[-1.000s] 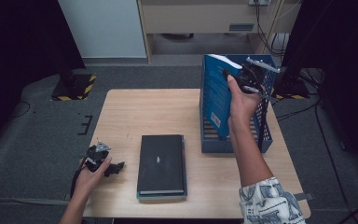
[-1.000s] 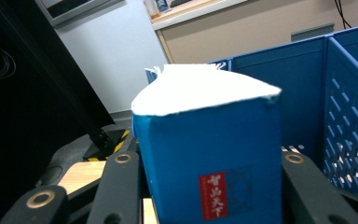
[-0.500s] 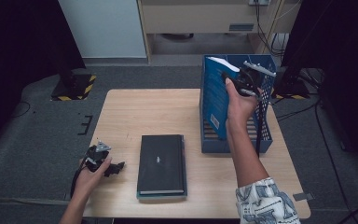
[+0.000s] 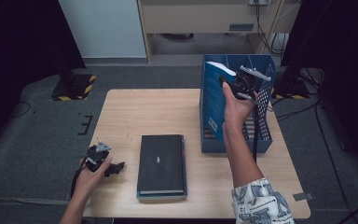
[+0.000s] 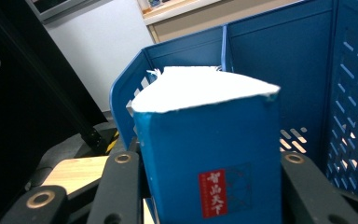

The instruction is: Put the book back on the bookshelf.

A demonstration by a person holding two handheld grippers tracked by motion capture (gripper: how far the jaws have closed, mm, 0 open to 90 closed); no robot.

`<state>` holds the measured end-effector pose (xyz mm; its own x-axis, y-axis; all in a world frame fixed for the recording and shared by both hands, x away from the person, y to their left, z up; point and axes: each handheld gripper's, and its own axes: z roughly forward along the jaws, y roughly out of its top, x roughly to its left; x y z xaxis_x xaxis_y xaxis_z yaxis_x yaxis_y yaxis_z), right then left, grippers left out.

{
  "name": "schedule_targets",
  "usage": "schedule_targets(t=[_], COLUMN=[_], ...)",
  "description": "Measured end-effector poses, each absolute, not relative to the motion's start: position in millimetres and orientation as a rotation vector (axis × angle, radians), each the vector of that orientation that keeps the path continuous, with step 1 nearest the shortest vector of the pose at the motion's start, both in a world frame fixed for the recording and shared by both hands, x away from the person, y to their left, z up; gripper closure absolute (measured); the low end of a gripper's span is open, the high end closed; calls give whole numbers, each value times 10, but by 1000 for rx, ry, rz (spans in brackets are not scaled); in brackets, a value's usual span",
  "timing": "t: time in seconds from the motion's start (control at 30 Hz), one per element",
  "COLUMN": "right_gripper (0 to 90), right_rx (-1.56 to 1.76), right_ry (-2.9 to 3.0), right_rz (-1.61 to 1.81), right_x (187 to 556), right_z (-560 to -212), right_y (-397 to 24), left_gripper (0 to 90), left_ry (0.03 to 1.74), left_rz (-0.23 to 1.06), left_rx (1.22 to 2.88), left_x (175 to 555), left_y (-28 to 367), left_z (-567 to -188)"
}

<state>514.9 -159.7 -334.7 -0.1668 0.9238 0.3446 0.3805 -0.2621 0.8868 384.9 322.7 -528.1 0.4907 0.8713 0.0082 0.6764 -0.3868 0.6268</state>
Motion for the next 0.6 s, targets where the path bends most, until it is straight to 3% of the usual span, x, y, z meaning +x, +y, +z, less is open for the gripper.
schedule_targets(t=[0.6], right_gripper=[596], right_rx=[1605], right_ry=[1515], right_rz=[1411], right_x=[5141], right_z=[-3329], right_y=[-1594], left_gripper=[34], left_ry=[1271], left_rz=[455], left_rx=[2175], left_x=[3850], left_y=[3216], left_z=[-5281])
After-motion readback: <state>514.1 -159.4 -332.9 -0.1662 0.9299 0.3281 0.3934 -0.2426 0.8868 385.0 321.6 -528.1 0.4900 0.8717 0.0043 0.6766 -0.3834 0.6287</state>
